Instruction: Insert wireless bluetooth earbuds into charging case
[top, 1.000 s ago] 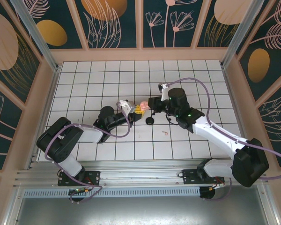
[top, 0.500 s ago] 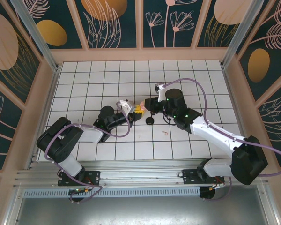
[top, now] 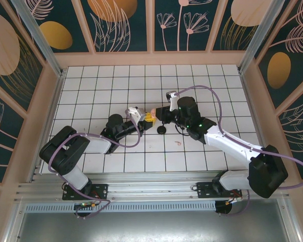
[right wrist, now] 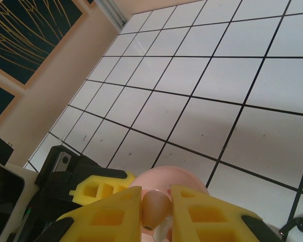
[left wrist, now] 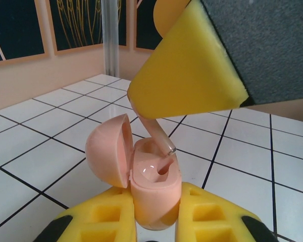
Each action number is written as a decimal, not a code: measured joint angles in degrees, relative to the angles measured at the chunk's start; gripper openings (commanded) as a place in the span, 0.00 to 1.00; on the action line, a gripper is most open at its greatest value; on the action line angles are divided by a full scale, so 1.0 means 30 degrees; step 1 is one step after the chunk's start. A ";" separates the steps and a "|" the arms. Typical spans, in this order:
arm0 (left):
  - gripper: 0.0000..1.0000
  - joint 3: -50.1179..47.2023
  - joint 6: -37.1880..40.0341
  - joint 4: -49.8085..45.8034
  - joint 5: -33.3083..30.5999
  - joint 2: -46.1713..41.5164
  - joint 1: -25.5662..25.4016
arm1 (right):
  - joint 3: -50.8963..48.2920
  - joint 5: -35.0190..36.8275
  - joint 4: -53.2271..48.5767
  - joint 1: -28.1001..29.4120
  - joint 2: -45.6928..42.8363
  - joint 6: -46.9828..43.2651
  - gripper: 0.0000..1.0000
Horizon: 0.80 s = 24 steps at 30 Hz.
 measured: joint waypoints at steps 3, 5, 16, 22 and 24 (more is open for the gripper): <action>0.14 0.0000 0.0000 -0.0007 0.0000 -0.0015 0.0000 | -0.0066 0.0000 0.0087 0.0015 0.0036 0.0000 0.20; 0.14 0.0000 -0.0022 -0.0007 0.0000 -0.0051 0.0000 | -0.0182 -0.0007 0.0233 0.0036 0.0036 0.0000 0.20; 0.14 0.0000 -0.0357 0.0000 -0.0284 -0.0109 -0.0022 | -0.0284 0.0029 0.0503 0.0131 0.0036 -0.0022 0.19; 0.13 0.0000 -0.0357 -0.0029 -0.0430 -0.0204 -0.0087 | -0.0284 0.0532 0.0525 0.0386 0.0029 -0.0335 0.19; 0.13 0.0000 -0.0357 -0.0029 -0.0444 -0.0219 -0.0124 | -0.0284 0.0692 0.0503 0.0525 0.0022 -0.0503 0.19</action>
